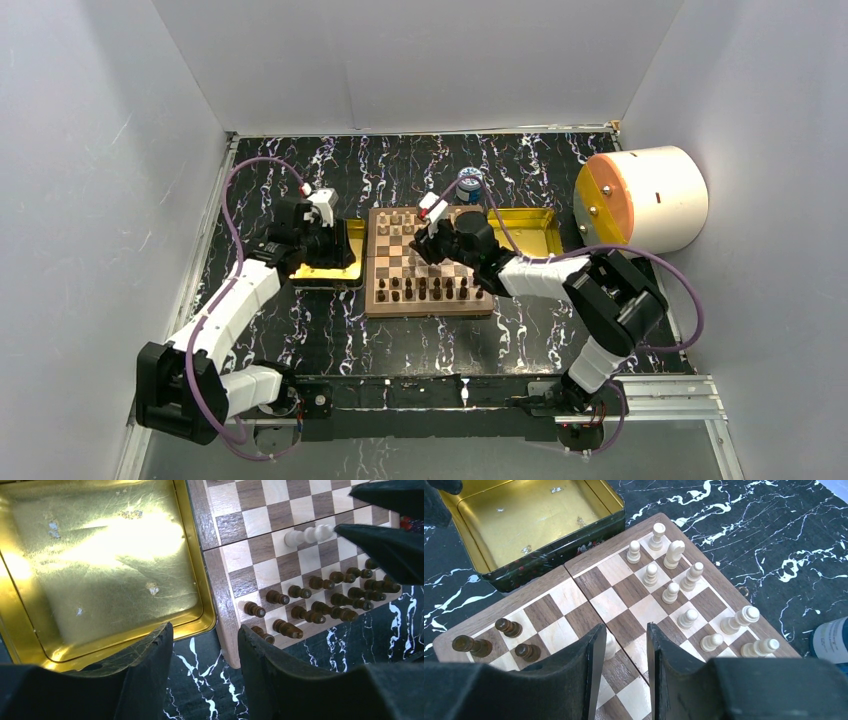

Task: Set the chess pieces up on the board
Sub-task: Place the chess piece on the chessboard, then pick up the chess piece from the chessboard.

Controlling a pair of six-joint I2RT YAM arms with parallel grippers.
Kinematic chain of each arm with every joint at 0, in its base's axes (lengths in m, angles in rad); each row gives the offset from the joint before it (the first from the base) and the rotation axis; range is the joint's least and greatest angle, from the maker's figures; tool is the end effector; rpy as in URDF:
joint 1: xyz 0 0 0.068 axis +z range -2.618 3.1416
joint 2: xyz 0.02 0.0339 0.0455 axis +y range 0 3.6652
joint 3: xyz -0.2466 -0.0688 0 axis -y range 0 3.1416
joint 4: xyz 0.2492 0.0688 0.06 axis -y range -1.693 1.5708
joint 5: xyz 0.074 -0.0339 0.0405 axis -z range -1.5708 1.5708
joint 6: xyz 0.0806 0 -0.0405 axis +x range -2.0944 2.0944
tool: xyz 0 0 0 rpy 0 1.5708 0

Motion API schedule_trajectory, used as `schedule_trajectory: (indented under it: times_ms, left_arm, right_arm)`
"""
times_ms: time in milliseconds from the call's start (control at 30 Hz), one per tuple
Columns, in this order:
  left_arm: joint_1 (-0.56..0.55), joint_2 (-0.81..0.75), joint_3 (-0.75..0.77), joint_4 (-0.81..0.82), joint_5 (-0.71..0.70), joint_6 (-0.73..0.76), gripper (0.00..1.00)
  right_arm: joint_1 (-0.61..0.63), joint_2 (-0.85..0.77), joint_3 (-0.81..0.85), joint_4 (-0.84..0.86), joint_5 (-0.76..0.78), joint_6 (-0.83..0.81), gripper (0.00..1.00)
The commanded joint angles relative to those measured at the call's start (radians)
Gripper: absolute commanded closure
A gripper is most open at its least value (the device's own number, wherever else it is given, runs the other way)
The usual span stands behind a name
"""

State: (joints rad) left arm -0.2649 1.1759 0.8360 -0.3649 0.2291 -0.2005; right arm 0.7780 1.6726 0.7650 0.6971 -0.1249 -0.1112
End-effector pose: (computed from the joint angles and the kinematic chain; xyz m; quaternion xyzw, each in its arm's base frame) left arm 0.2811 -0.0952 0.2158 0.0770 0.8998 -0.1971 0.3817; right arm 0.2753 0.2853 0.1672 -0.3692 0.6836 0.2513 0.5772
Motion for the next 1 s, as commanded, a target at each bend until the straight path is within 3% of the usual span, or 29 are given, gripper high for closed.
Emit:
schedule_trajectory:
  times_ms: [0,300,600,967]
  left_arm:
    - [0.001,-0.068,-0.039,0.024,-0.047,0.027,0.51]
    - [0.0,-0.156,-0.07,0.031,-0.107,0.048,0.5]
    - [-0.001,-0.21,-0.089,0.044,-0.142,0.056,0.41]
    - [-0.001,-0.211,-0.091,0.053,-0.129,0.061,0.38]
  right_arm:
    - [-0.005,-0.08,0.101,-0.179,0.036,0.037,0.54]
    - [-0.003,-0.016,0.364,-0.653,0.044,0.181,0.49]
    - [-0.003,0.066,0.504,-0.833,0.033,0.295,0.54]
    - [0.006,0.131,0.579,-0.91,0.052,0.326,0.56]
